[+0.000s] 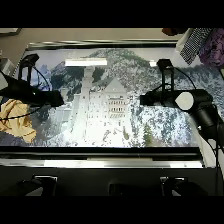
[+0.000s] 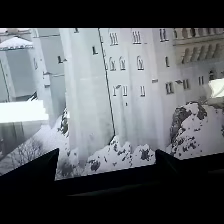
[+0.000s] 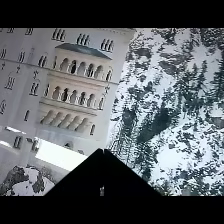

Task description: Fold the clothes and pants, and hang the long-sleeved shirts on hangers.

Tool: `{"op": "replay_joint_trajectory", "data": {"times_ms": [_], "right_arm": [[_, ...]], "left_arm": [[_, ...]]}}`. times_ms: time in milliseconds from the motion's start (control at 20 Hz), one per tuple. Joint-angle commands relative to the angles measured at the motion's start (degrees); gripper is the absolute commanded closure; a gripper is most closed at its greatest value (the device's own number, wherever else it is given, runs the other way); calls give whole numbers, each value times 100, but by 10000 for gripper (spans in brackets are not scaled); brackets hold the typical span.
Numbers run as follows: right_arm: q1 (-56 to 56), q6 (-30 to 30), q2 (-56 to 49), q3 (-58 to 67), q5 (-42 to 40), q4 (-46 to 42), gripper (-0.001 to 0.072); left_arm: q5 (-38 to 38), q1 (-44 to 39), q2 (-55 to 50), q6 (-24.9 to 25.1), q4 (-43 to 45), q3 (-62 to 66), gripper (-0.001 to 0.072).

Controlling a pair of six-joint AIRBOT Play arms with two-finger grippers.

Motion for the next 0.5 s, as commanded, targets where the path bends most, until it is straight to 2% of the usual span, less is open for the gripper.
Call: {"op": "replay_joint_trajectory", "data": {"times_ms": [0,100,250,450], "right_arm": [[7,2,4,7,-85,4,678],[4,2,4,7,-85,4,678],[7,0,4,7,-76,4,678],[4,2,4,7,149,4,677]], "left_arm": [[-420,621,13,-422,1410,-234,-13],[103,1591,11,-424,1471,-527,-13],[1344,3202,-24,-422,1239,-999,-13],[2702,4634,-551,-422,457,-1222,-13]]}}
